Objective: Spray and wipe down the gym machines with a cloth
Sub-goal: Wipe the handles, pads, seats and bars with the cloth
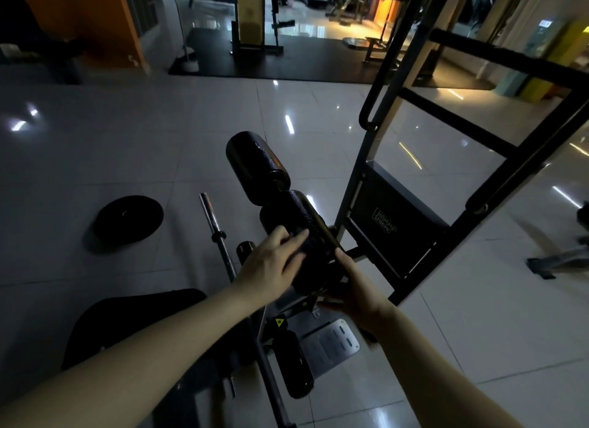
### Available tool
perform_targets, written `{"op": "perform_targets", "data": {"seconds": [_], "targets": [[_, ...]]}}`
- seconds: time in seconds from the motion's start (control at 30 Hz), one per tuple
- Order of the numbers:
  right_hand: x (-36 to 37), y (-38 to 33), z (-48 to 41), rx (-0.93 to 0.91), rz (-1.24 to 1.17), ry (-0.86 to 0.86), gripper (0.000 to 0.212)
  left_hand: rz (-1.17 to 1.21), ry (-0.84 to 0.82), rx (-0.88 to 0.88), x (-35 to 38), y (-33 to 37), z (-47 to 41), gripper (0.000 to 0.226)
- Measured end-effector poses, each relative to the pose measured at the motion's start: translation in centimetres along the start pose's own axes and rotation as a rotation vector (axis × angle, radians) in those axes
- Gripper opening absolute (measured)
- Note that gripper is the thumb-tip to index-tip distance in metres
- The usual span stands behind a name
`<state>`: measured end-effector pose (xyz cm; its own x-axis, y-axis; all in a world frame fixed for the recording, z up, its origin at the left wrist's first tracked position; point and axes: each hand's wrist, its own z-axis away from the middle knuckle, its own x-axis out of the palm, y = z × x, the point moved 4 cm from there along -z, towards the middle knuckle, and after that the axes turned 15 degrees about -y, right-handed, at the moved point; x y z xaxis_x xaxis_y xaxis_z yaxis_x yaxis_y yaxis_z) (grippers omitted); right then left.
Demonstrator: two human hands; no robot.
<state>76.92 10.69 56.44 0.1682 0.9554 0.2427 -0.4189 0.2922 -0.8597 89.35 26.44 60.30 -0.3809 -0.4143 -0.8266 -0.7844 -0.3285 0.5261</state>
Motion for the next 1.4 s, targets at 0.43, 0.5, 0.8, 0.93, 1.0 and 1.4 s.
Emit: {"op": "perform_targets", "data": {"seconds": [0.43, 0.5, 0.8, 0.93, 1.0, 1.4], "targets": [[0.4, 0.0, 0.3, 0.042, -0.017, 0.034, 0.081, 0.189, 0.134, -0.250, 0.3, -0.6, -1.7, 0.045], [0.5, 0.1, 0.5, 0.025, -0.033, -0.001, 0.078, 0.247, 0.106, -0.189, 2.0, 1.6, 0.9, 0.045], [2.1, -3.2, 2.0, -0.133, 0.233, 0.262, 0.041, 0.545, 0.179, -0.385, 0.7, -3.4, 3.2, 0.039], [3.1, -3.1, 1.0, -0.048, 0.682, 0.398, 0.094, 0.550, 0.219, -0.488, -2.1, -6.2, 2.3, 0.038], [2.6, -2.8, 0.6, -0.060, 0.701, 0.428, 0.091, 0.562, 0.223, -0.470, -3.3, -6.3, 1.3, 0.033], [0.9, -1.5, 0.0, -0.146, 0.078, 0.249, 0.053, 0.248, 0.086, -0.375, -4.2, -6.8, -6.8, 0.044]]}}
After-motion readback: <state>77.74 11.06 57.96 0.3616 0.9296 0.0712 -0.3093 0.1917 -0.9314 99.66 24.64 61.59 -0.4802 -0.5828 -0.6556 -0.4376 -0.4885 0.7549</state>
